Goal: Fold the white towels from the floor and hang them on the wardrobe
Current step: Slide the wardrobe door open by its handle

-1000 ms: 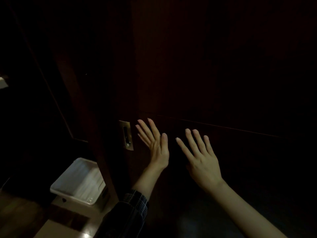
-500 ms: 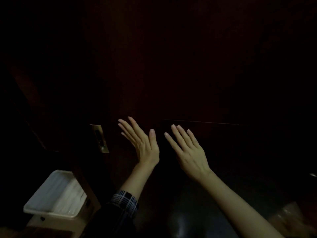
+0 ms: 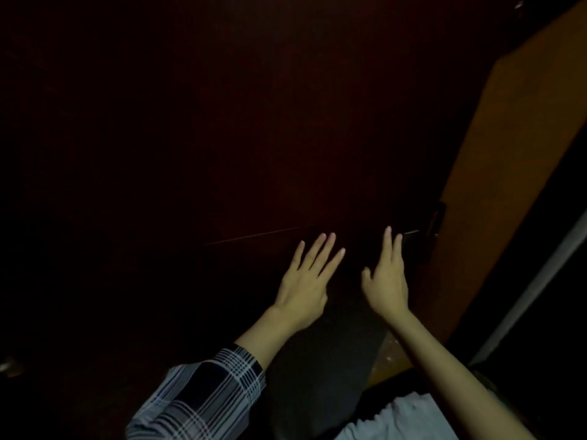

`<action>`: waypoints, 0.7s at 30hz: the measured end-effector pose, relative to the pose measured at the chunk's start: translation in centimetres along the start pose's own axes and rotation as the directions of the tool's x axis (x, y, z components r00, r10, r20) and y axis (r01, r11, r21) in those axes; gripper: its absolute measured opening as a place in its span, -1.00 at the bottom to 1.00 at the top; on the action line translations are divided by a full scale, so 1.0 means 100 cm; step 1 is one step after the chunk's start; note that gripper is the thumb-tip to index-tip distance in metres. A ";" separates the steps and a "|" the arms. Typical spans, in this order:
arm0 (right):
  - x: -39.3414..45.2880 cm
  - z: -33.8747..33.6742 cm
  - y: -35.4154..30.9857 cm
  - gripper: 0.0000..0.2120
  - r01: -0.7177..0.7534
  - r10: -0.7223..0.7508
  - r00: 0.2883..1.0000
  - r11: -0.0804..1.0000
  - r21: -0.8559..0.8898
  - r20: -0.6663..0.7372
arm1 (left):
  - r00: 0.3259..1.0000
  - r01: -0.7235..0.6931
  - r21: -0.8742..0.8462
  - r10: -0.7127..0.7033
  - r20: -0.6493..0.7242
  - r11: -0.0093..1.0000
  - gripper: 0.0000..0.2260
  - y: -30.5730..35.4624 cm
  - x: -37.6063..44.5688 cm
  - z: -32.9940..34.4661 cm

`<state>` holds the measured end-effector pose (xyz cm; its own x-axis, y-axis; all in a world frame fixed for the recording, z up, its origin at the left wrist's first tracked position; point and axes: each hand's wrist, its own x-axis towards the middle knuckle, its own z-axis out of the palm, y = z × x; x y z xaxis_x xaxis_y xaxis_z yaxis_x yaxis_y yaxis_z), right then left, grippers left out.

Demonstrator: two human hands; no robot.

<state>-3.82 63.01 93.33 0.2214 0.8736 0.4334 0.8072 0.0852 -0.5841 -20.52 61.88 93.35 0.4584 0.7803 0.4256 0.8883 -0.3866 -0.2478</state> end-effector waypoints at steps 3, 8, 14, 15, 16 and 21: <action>0.019 -0.015 0.026 -0.13 -0.255 0.246 0.965 0.962 0.097 0.094 | 0.983 -0.116 0.158 0.092 0.157 0.981 -0.26 0.015 0.026 0.004; 0.045 -0.012 0.055 -0.17 -0.380 0.339 0.917 0.902 0.205 0.209 | 0.952 -0.230 0.300 0.150 0.268 0.926 -0.31 0.028 0.057 -0.001; 0.078 -0.007 0.077 -0.15 -0.507 0.477 0.862 0.803 0.312 0.174 | 0.921 -0.349 0.384 0.238 0.309 0.855 -0.30 0.039 0.088 0.009; 0.081 -0.006 0.080 -0.14 -0.514 0.487 0.858 0.799 0.312 0.163 | 0.919 -0.359 0.420 0.236 0.315 0.834 -0.28 0.038 0.091 0.013; 0.084 -0.003 0.085 -0.14 -0.526 0.503 0.850 0.790 0.316 0.157 | 0.917 -0.370 0.458 0.237 0.320 0.808 -0.26 0.038 0.093 0.017; 0.089 0.005 0.099 -0.25 -0.546 0.532 0.834 0.758 0.357 0.146 | 0.918 -0.377 0.530 0.230 0.324 0.759 -0.19 0.031 0.093 0.030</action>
<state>5.90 71.84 91.06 0.5344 0.8438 -0.0498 0.2954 -0.2416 -0.9243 -13.61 69.40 93.91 0.6154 0.7865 0.0518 0.4863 -0.3272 -0.8102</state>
